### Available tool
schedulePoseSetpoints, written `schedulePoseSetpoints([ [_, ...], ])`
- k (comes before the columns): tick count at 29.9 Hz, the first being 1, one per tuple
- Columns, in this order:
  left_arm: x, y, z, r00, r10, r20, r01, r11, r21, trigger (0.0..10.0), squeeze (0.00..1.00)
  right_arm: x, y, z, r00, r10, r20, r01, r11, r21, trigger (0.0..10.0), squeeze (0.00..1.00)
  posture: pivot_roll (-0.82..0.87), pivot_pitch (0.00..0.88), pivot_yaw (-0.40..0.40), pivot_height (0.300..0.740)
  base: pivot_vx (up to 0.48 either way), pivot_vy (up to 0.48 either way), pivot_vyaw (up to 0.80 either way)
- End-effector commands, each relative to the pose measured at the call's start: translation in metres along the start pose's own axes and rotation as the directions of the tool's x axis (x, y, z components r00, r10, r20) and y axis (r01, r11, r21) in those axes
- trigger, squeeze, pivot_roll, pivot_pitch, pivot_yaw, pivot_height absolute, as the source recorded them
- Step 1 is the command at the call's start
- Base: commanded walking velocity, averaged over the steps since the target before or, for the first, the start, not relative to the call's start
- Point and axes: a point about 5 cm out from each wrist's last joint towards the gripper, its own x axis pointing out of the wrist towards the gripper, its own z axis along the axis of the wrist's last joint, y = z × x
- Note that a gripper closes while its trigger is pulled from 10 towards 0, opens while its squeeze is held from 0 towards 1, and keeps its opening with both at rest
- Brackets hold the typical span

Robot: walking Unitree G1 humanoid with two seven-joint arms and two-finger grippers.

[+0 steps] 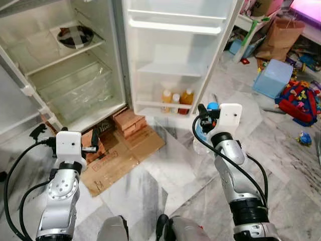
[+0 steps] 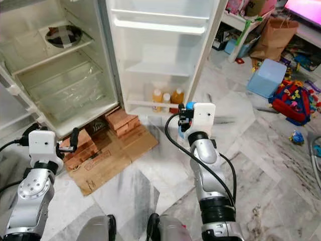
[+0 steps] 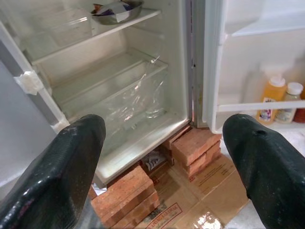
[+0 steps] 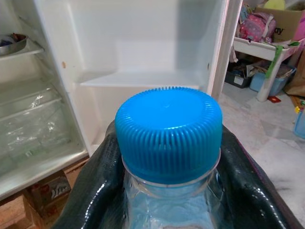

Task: Restocking fridge

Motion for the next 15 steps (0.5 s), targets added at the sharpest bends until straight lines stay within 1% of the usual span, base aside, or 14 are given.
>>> schedulePoseSetpoints([
  [1, 0.0007, 0.0016, 0.0022, 1.0, 0.014, -0.001, -0.014, 1.0, -0.005, 10.0, 0.0, 0.0042, -0.0016, 0.0082, 0.999, 0.002, 0.039, -0.002, 1.0, 0.002, 10.0, 0.0, 0.07, 0.146, -0.083, 0.74, 0.289, 0.0, 0.0],
  [7, 0.0045, -0.0008, 0.0062, 1.0, 0.026, 0.002, -0.026, 1.0, -0.016, 10.0, 0.0, 0.0059, -0.0011, 0.0088, 0.999, 0.014, 0.048, -0.014, 1.0, -0.002, 10.0, 0.0, 0.07, 0.142, -0.08, 0.74, 0.326, 0.0, 0.0],
  [15, 0.0065, -0.0073, 0.0073, 1.0, 0.025, 0.001, -0.025, 0.999, -0.031, 10.0, 0.0, 0.0084, 0.0036, 0.0106, 0.998, 0.031, 0.059, -0.031, 1.0, 0.003, 10.0, 0.0, 0.07, 0.14, -0.079, 0.74, 0.397, 0.0, 0.0],
])
